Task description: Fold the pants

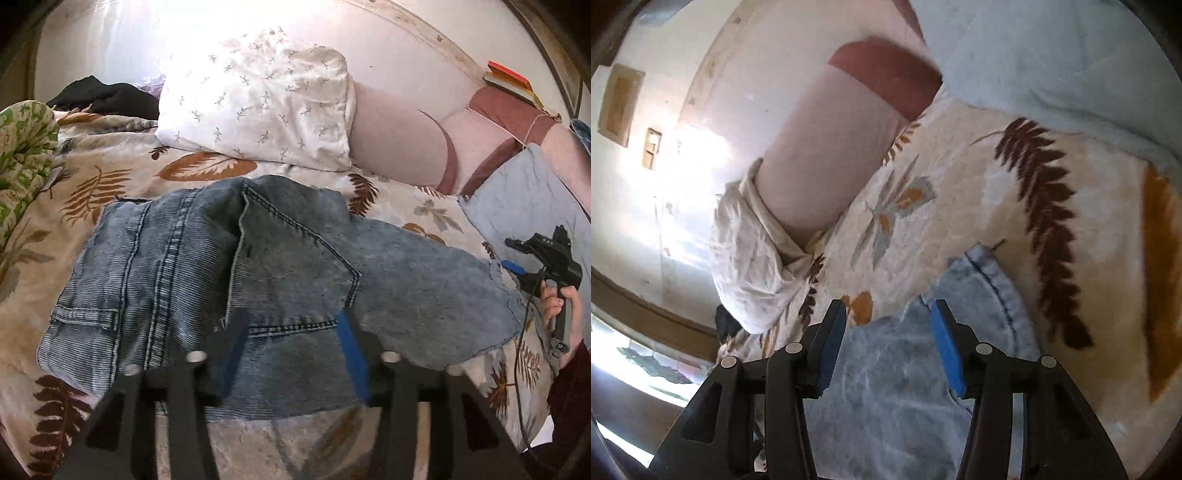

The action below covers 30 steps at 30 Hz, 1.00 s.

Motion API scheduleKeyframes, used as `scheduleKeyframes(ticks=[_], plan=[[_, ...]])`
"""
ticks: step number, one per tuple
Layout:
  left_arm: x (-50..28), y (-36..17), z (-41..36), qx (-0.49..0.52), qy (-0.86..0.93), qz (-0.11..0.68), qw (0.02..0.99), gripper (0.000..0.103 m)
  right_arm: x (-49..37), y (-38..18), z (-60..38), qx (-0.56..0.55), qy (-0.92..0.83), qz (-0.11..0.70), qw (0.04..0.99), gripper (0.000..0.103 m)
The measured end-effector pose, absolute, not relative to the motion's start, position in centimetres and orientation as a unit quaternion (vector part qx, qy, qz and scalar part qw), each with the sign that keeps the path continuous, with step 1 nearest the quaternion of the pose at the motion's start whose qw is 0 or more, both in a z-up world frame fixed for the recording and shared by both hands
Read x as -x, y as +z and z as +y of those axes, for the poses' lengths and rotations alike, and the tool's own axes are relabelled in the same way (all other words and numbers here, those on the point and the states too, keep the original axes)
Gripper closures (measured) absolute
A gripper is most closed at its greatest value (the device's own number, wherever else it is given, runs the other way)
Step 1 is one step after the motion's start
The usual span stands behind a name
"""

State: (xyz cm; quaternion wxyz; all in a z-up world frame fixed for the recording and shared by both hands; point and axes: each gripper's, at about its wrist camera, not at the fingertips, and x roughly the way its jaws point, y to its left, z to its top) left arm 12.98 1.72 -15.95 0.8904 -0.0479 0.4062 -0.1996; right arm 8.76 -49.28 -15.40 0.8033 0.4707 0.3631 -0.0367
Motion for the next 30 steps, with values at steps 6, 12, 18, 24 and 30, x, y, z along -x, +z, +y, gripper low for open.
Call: scheduleKeyframes(ticks=[6,12,18,24,30], plan=[[-14.2,-17.5,2.3,0.048,-0.18,0.441,0.878,0.039,-11.5,-18.4,-49.4,-0.445,-0.08,0.396,0.799,0.053],[-14.4,-17.9,2.4,0.035,-0.173,0.455,0.873,0.039,-10.4,-19.3,-51.5,-0.476,-0.096,0.373,0.79,0.053],[-14.2,-16.5,4.6,0.076,-0.161,0.436,0.882,0.039,-8.7,-14.9,-48.3,-0.414,-0.075,0.405,0.812,0.05],[-14.4,-15.1,6.5,0.105,-0.145,0.415,0.892,0.039,-5.8,-13.7,-45.4,-0.387,-0.074,0.451,0.801,0.05],[-14.1,-15.7,5.4,0.095,-0.159,0.431,0.883,0.039,-6.4,-17.0,-43.8,-0.357,-0.117,0.526,0.763,0.05]])
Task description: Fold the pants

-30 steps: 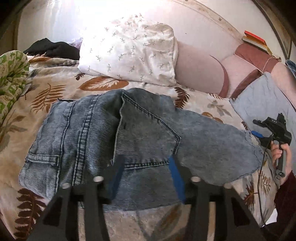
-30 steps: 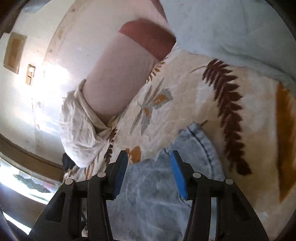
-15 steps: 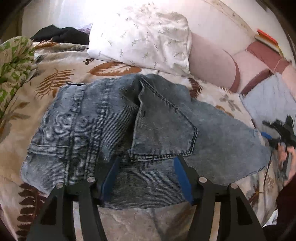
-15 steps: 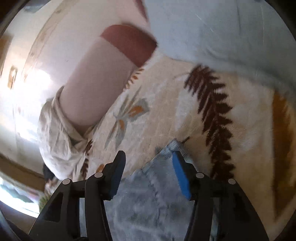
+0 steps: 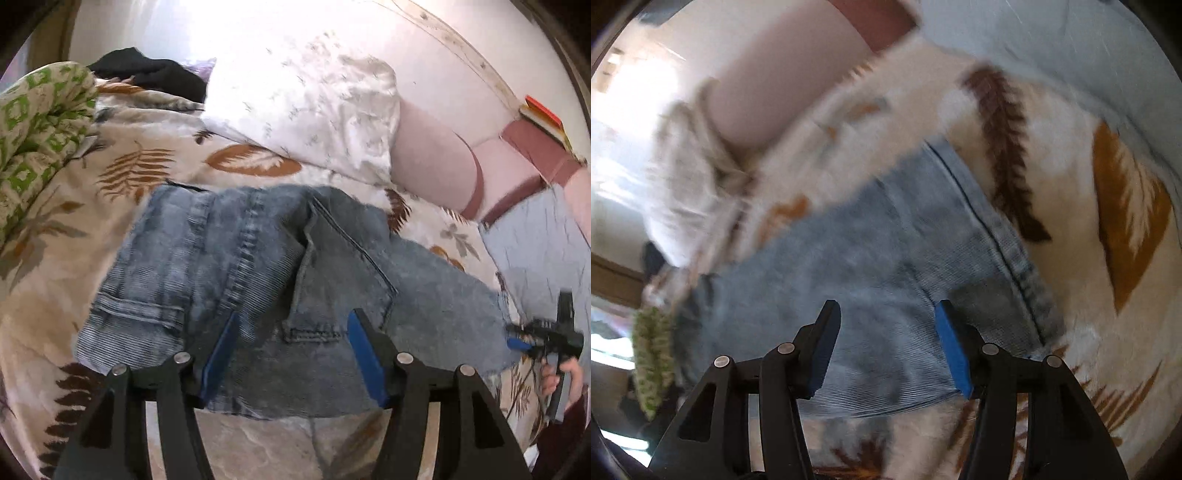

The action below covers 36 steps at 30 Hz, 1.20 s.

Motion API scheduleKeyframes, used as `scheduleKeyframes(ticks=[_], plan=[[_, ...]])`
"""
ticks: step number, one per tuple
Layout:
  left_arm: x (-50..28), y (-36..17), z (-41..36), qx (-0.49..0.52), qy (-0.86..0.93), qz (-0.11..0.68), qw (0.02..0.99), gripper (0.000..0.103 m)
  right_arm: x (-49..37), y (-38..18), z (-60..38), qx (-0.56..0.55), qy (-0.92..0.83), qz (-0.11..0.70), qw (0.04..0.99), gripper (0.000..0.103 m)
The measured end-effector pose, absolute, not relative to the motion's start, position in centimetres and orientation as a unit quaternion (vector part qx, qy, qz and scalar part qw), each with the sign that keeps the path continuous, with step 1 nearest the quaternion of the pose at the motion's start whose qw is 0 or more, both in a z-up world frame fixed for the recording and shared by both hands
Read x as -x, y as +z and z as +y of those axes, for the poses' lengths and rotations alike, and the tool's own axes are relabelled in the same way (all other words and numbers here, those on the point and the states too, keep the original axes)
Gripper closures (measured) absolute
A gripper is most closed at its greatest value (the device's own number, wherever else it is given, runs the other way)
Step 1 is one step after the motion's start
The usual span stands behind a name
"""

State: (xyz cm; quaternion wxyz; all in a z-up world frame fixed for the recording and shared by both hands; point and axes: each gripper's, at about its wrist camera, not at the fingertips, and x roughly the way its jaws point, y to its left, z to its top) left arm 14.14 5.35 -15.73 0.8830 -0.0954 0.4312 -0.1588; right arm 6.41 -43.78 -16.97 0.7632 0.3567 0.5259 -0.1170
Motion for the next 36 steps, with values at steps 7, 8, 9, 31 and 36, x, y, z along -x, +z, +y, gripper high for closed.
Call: scheduleKeyframes(ticks=[7,8,9,31,36], plan=[[-13.2,-15.4,2.0,0.06,-0.222,0.418,0.879,0.039,-10.7,-12.7,-37.1,-0.309,-0.007,0.493,0.813,0.05],[-13.2,-15.4,1.6,0.054,-0.229,0.417,0.878,0.039,-11.9,-12.1,-35.5,-0.304,0.02,0.488,0.818,0.05],[-13.2,-15.4,1.3,0.045,-0.231,0.416,0.878,0.038,-13.3,-11.6,-33.8,-0.3,0.051,0.485,0.82,0.05],[-15.2,-18.7,1.8,-0.008,-0.176,0.472,0.864,0.025,-33.2,-16.2,-18.2,-0.181,0.205,0.576,0.77,0.055],[-15.0,-18.8,1.6,-0.022,-0.178,0.469,0.865,0.025,-33.7,-17.8,-17.5,-0.184,0.235,0.598,0.744,0.064]])
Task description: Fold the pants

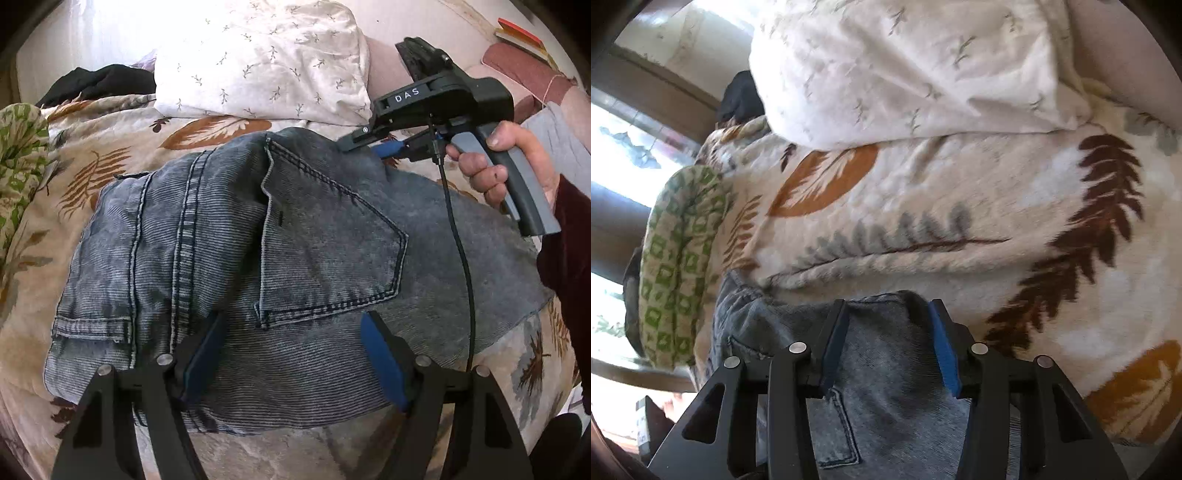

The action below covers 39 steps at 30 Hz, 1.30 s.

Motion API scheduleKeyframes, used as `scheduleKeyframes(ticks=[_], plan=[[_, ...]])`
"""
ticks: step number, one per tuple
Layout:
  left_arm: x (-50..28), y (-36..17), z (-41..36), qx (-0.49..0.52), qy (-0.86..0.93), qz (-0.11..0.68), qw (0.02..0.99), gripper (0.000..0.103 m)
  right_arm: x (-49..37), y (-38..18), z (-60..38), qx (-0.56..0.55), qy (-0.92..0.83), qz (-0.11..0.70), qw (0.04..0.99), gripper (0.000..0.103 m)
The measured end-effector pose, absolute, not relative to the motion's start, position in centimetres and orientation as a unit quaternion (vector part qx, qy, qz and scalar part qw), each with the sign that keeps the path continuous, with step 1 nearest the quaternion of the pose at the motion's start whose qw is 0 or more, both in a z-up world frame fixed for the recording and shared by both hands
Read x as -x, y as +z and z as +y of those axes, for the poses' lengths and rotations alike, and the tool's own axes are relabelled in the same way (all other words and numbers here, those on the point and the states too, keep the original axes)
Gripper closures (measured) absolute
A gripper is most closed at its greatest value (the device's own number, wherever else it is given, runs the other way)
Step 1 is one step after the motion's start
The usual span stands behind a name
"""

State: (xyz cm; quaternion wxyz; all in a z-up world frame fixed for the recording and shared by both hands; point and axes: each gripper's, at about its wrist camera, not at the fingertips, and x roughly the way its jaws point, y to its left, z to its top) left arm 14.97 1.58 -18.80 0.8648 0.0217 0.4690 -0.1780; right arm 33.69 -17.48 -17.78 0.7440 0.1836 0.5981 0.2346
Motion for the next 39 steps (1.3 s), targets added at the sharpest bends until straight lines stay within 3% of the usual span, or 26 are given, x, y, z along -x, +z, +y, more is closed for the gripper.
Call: scheduleKeyframes(ticks=[3,11,21,23,25,29,35,39], plan=[[-15.0,-18.8,1.6,-0.021,-0.177,0.469,0.865,0.025,-33.4,-17.5,-17.0,-0.169,0.249,0.604,0.738,0.089],[-14.8,-18.8,1.3,-0.032,-0.171,0.467,0.867,0.025,-33.3,-15.8,-16.9,-0.193,0.246,0.579,0.753,0.093],[-14.0,-19.0,1.2,-0.058,-0.171,0.475,0.861,0.025,-34.3,-20.8,-18.3,-0.248,0.152,0.571,0.768,0.098],[-14.0,-19.1,1.3,-0.062,-0.173,0.479,0.858,0.025,-34.2,-20.6,-18.3,-0.25,0.145,0.568,0.771,0.095],[-13.9,-19.1,1.5,-0.061,-0.175,0.482,0.856,0.025,-33.8,-19.7,-18.6,-0.26,0.142,0.564,0.771,0.078],[-14.0,-18.8,2.0,-0.049,-0.175,0.481,0.858,0.025,-31.0,-15.3,-21.9,-0.3,0.13,0.5,0.802,0.076],[-13.2,-17.2,2.8,-0.025,-0.173,0.459,0.871,0.026,-21.9,-10.0,-28.3,-0.306,0.097,0.469,0.823,0.074],[-13.1,-18.3,2.0,-0.074,-0.163,0.461,0.869,0.025,-13.1,-8.5,-34.5,-0.366,0.048,0.421,0.829,0.059]])
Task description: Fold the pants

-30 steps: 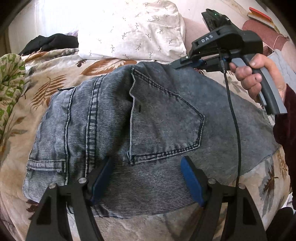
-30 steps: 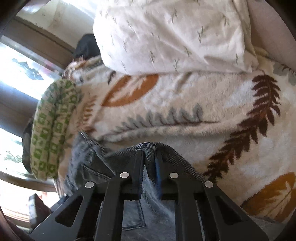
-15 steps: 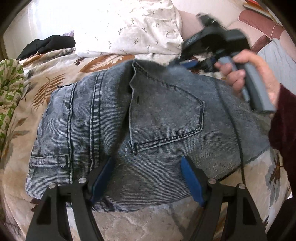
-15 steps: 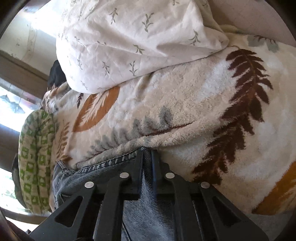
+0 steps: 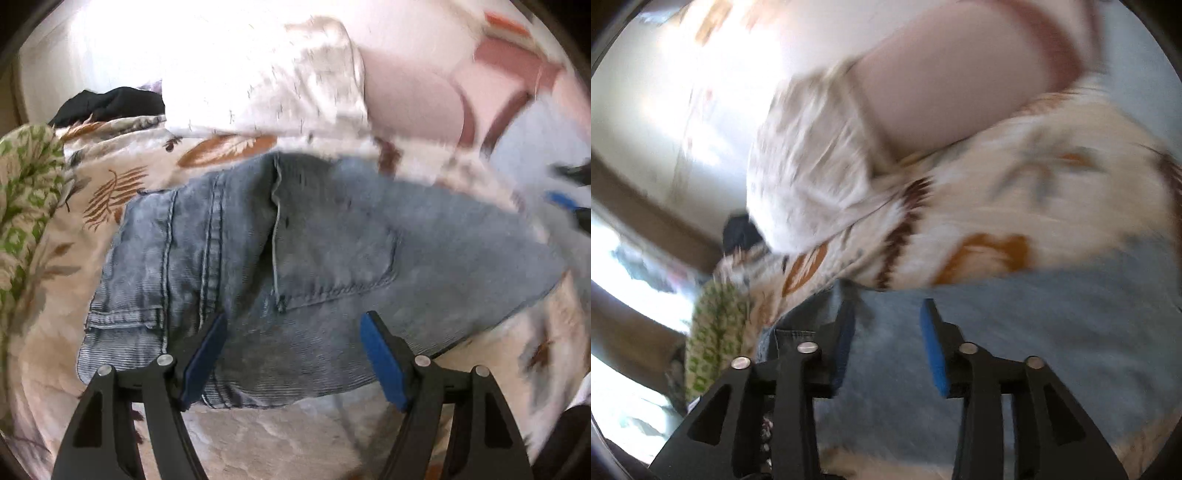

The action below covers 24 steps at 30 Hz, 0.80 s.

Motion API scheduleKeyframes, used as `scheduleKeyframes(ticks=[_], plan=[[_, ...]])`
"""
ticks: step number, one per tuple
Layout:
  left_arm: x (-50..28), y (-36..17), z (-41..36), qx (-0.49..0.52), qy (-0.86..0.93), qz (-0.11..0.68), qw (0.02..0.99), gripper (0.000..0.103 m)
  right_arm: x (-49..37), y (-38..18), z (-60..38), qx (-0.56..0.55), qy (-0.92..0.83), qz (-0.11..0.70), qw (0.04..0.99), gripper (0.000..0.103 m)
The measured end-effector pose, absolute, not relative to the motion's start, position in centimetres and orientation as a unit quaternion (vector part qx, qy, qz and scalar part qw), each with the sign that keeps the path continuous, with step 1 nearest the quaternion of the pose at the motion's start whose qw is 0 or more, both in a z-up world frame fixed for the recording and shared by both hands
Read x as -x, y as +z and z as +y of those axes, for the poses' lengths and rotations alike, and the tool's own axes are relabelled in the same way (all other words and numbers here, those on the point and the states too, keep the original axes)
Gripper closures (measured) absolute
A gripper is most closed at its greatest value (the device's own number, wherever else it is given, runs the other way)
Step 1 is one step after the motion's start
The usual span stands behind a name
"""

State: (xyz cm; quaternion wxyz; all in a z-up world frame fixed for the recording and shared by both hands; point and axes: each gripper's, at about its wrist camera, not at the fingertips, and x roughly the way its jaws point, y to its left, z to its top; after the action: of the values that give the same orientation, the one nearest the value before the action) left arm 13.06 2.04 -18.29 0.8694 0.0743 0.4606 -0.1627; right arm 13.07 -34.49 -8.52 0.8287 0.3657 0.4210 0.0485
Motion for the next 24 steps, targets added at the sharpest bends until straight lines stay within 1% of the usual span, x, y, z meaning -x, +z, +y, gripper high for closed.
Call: scheduleKeyframes(ticks=[1,2,5,6,8,12,17,24], plan=[[-13.4,-19.3,1.9,-0.084,-0.162,0.474,0.862,0.025,-10.1,-8.4,-36.5,-0.388,0.028,0.4,0.83,0.056],[-13.5,-19.7,1.8,-0.084,-0.158,0.47,0.864,0.024,-8.4,-8.4,-37.9,-0.403,0.015,0.387,0.829,0.056],[-12.7,-18.7,1.6,-0.089,-0.147,0.447,0.878,0.026,-1.3,-9.2,-42.3,-0.47,-0.041,0.333,0.817,0.053],[-12.3,-18.2,1.8,-0.084,-0.147,0.436,0.884,0.026,1.0,-9.8,-43.6,-0.492,-0.06,0.313,0.81,0.049],[-11.0,-17.1,2.2,-0.064,-0.157,0.417,0.893,0.026,4.0,-11.5,-45.7,-0.536,-0.08,0.289,0.789,0.047],[-9.2,-15.4,2.1,-0.023,-0.175,0.401,0.899,0.026,5.9,-14.2,-47.4,-0.578,-0.088,0.294,0.756,0.047],[-9.3,-13.5,-2.3,-0.022,-0.198,0.415,0.887,0.026,5.7,-16.8,-48.3,-0.609,-0.085,0.317,0.722,0.046],[-12.3,-9.6,-13.1,-0.122,-0.28,0.39,0.869,0.024,4.2,-19.9,-46.7,-0.641,-0.059,0.365,0.672,0.046]])
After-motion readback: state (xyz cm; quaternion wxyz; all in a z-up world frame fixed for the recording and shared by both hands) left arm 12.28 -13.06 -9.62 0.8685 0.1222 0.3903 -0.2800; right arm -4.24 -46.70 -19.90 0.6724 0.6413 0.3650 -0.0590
